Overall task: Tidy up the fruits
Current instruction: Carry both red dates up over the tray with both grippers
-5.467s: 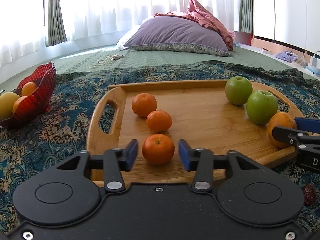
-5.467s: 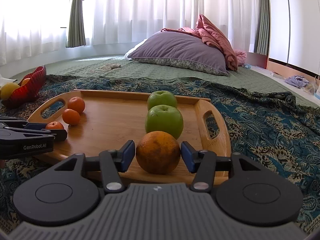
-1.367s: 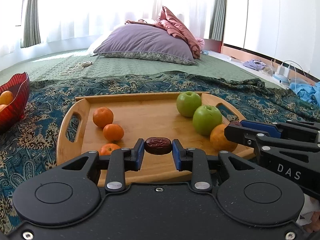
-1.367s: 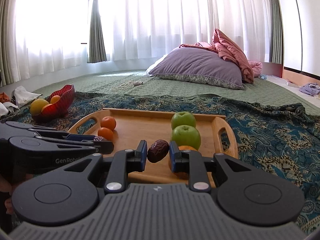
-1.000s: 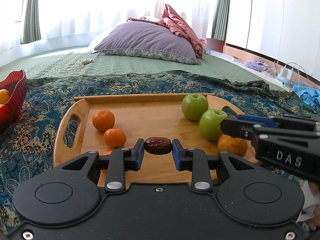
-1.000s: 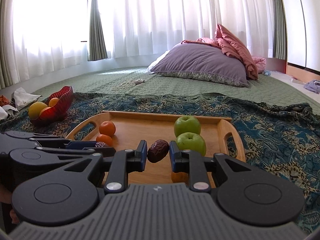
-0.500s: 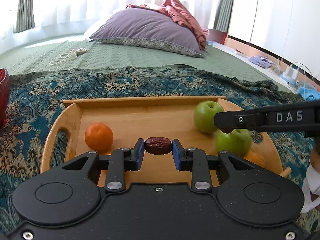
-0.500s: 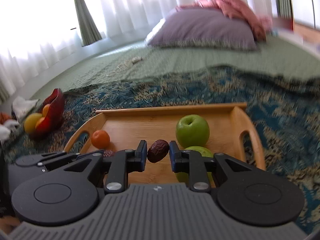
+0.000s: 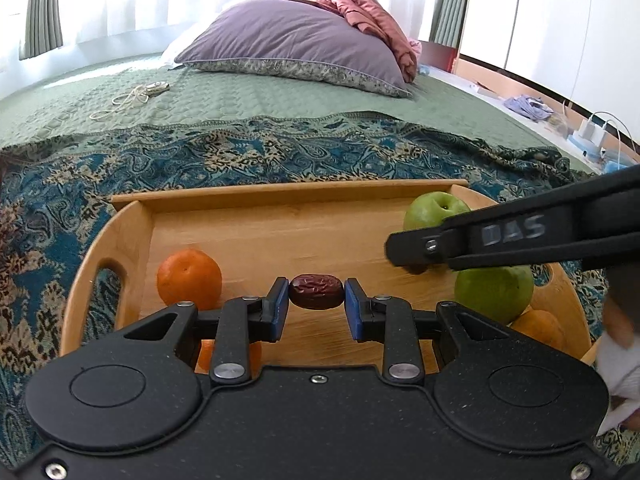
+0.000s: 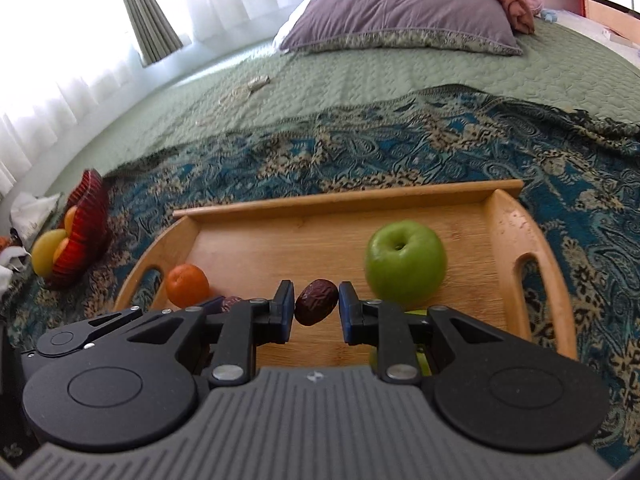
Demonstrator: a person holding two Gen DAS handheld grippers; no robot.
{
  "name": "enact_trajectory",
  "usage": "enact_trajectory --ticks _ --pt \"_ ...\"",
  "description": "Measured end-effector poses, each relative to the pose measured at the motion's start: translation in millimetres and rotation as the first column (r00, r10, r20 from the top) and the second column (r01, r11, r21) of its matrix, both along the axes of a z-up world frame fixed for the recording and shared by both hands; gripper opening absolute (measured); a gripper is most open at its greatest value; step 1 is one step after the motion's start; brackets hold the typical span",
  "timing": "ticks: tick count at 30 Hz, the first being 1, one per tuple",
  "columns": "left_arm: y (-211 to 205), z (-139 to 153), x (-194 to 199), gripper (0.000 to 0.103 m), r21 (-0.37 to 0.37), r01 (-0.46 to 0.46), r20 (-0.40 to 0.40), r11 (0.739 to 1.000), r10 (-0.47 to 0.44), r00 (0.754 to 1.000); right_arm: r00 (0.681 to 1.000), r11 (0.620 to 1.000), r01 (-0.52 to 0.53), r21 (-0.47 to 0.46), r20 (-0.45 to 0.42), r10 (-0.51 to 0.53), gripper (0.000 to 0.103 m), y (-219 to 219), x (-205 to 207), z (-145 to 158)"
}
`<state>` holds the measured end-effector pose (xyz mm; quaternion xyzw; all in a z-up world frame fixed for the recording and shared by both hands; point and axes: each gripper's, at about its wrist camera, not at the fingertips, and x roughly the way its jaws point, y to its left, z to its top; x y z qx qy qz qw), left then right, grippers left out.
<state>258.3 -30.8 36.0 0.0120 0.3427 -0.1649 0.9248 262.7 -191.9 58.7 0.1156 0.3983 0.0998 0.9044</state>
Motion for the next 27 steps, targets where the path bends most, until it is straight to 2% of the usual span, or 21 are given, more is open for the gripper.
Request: enact_trajectory --ticks 4,27 --pt "-2.5 -5.0 4.1 0.028 0.0 -0.005 -0.012 1.0 0.005 1.0 0.999 0.998 0.01 -0.06 -0.03 -0.012 0.027 8.2 10.3 -8.8" --pt "-11.0 -10.6 4.8 0.028 0.046 0.02 0.018 0.999 -0.021 1.0 0.999 0.995 0.0 -0.099 -0.044 -0.004 0.029 19.4 26.1 -16.0"
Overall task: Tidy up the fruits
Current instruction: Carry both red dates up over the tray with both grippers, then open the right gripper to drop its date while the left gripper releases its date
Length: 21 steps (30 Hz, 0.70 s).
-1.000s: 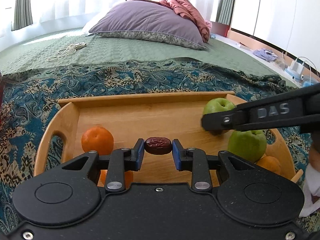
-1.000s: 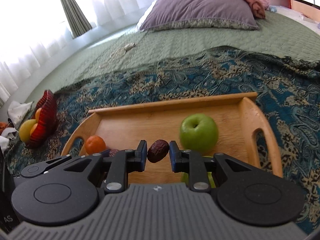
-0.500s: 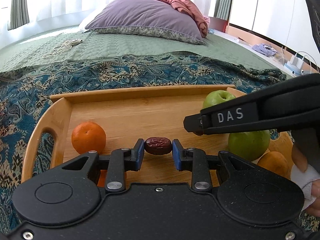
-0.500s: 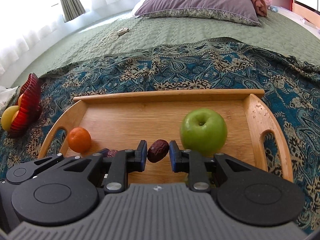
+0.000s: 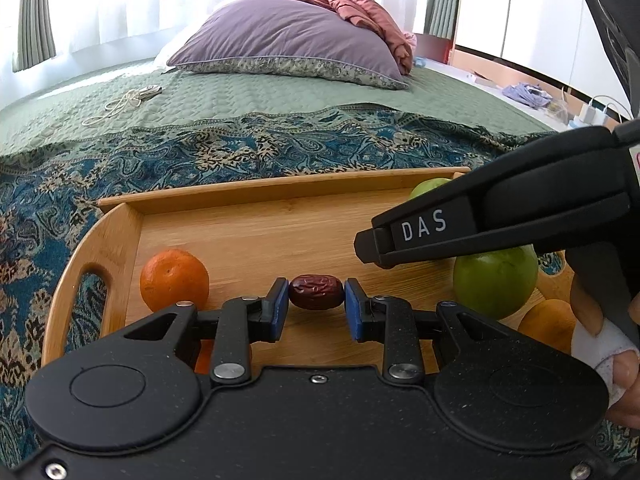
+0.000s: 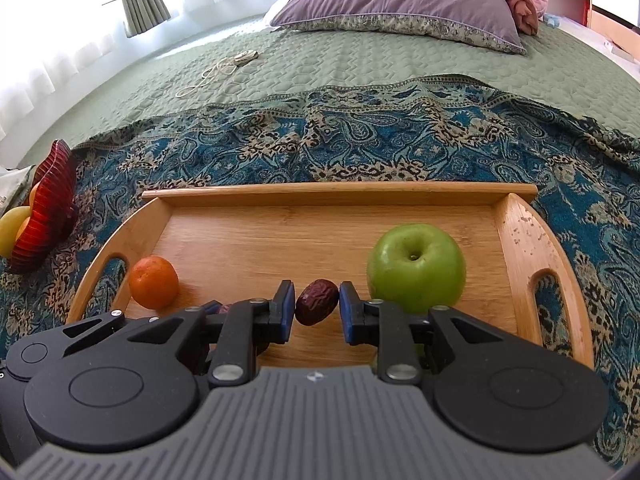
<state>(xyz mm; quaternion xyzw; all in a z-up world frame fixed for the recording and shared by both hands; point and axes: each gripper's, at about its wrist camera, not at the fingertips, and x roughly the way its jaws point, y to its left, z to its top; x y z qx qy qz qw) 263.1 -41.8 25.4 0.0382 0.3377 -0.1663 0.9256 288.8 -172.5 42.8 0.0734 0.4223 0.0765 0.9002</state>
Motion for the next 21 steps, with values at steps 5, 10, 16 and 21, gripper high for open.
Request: enact_trajectory --ticks 5,10,16,21 --pt "-0.2 1.1 3.5 0.028 -0.013 -0.006 -0.004 1.0 0.006 1.0 1.0 1.0 0.003 -0.011 -0.003 -0.003 0.03 2.4 2.5 -0.1" --pt "-0.4 3.9 1.8 0.031 -0.013 -0.003 0.004 1.0 0.003 1.0 1.0 1.0 0.004 0.005 0.001 -0.004 0.041 1.0 2.8 0.1" --pt "0.8 8.8 -3.6 0.041 -0.003 -0.007 0.011 1.0 0.007 1.0 1.0 0.999 0.015 0.042 0.014 -0.015 0.041 -5.3 -0.8 3.3" --pt "4.3 15.9 -10.2 0.05 -0.001 -0.019 0.024 1.0 0.019 1.0 0.999 0.997 0.021 0.069 0.041 -0.024 0.047 -12.8 -8.2 11.0"
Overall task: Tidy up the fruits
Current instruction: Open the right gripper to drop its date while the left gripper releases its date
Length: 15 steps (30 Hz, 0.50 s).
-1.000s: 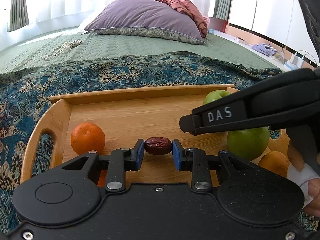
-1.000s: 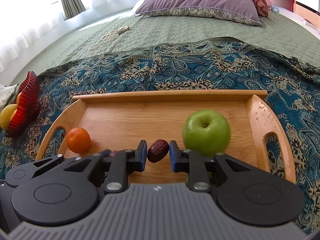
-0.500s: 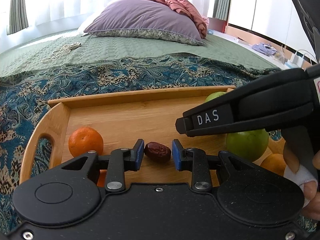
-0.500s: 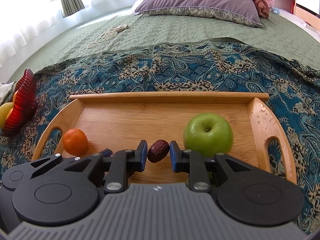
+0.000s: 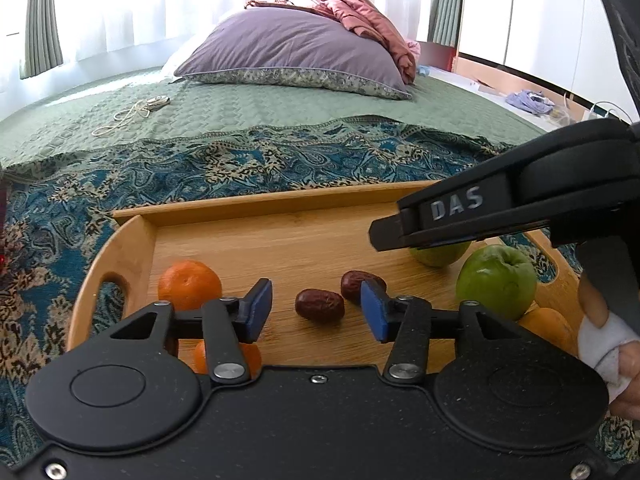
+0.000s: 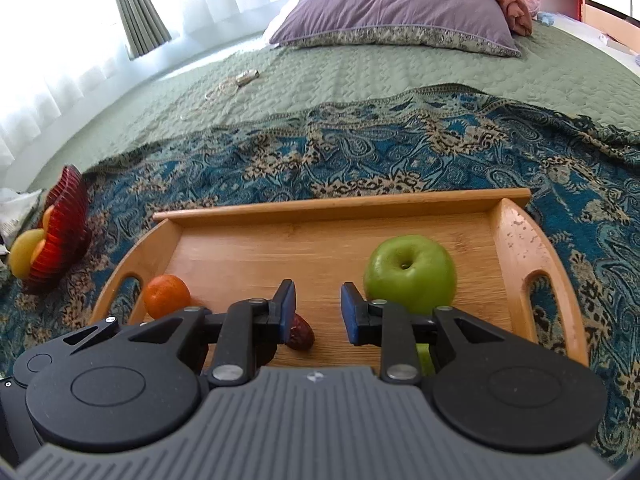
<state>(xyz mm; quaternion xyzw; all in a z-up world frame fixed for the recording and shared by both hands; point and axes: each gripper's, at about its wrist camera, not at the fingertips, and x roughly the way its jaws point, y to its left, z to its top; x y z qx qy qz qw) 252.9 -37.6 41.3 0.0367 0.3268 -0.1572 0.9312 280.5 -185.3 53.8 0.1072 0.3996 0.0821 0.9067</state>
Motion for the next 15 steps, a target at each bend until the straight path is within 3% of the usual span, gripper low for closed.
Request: enact_trajectory --ticks 4,9,15 --pt "3.1 7.5 -8.0 0.06 0.005 -0.005 0.023 1.0 0.005 1.0 0.999 1.0 0.002 -0.006 0.033 -0.002 0.052 -4.5 -8.6 7.6" --pt "9.1 16.9 -19.9 0.083 -0.003 -0.024 0.043 1.0 0.024 0.999 0.996 1.0 0.003 -0.025 0.085 -0.001 0.066 -8.6 -23.2 18.7" --pt "20.1 24.3 -37.8 0.091 -0.018 -0.047 0.051 0.999 0.048 0.998 0.98 0.995 0.007 -0.101 0.2 0.013 0.085 -14.0 -53.2 32.3"
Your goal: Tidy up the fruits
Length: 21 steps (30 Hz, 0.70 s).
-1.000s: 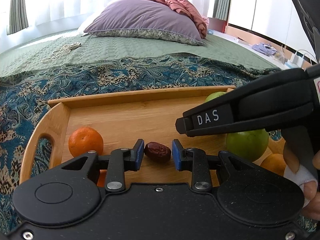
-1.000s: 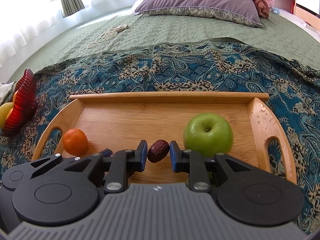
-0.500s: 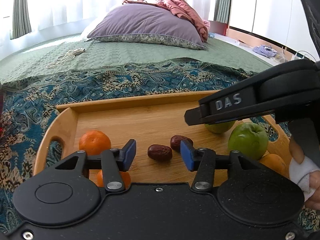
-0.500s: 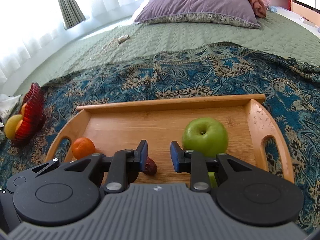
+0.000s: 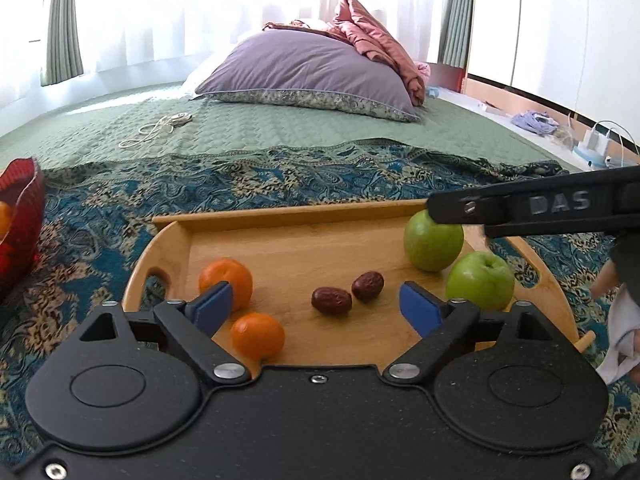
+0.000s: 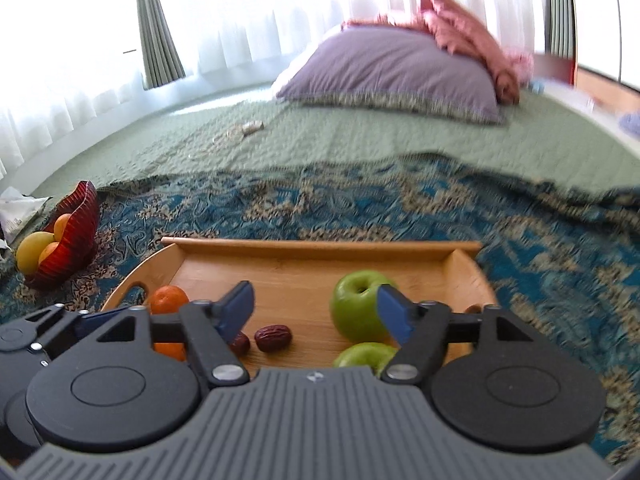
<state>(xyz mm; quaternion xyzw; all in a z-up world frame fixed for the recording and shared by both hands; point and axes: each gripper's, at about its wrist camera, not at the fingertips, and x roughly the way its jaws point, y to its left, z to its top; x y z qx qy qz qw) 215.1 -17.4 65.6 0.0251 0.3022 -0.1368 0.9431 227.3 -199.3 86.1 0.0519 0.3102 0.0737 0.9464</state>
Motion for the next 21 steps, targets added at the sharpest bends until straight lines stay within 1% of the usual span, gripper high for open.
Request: enact_trajectory --ticks 1,6,8,11,13,19,21 --pt "1.7 0.9 -3.7 0.091 0.0 -0.006 0.002 1.0 0.006 1.0 1.0 1.0 -0.001 -0.01 0.018 0.001 0.088 -1.3 -5.4 2.1" --pt "9.4 5.3 -23.5 0.102 -0.007 -0.036 0.036 0.999 0.036 0.999 0.997 1.0 0.004 -0.028 0.073 -0.002 0.091 -8.9 -25.9 7.1" --pt "11.4 6.2 -31.0 0.102 -0.003 -0.043 0.043 0.999 0.043 0.998 0.996 0.999 0.006 -0.033 0.088 -0.003 0.092 -11.3 -34.0 6.8" --pt "13.1 7.2 -40.3 0.103 0.002 -0.041 0.038 0.999 0.041 0.998 0.994 0.999 0.006 -0.043 0.108 -0.001 0.096 -13.0 -46.8 5.5" --pt "14.1 8.0 -47.9 0.103 0.003 -0.04 0.04 0.999 0.04 0.998 0.992 0.999 0.006 -0.051 0.123 0.001 0.102 -14.6 -55.1 4.4" --pt "14.7 9.6 -64.5 0.103 -0.004 -0.044 0.038 0.999 0.044 0.998 0.985 0.995 0.003 -0.101 0.173 0.015 0.103 -14.0 -79.2 2.7" --pt "14.5 9.7 -70.8 0.103 -0.01 -0.045 0.038 0.999 0.046 0.998 0.983 0.995 0.001 -0.101 0.185 0.017 0.103 -14.7 -84.9 2.9"
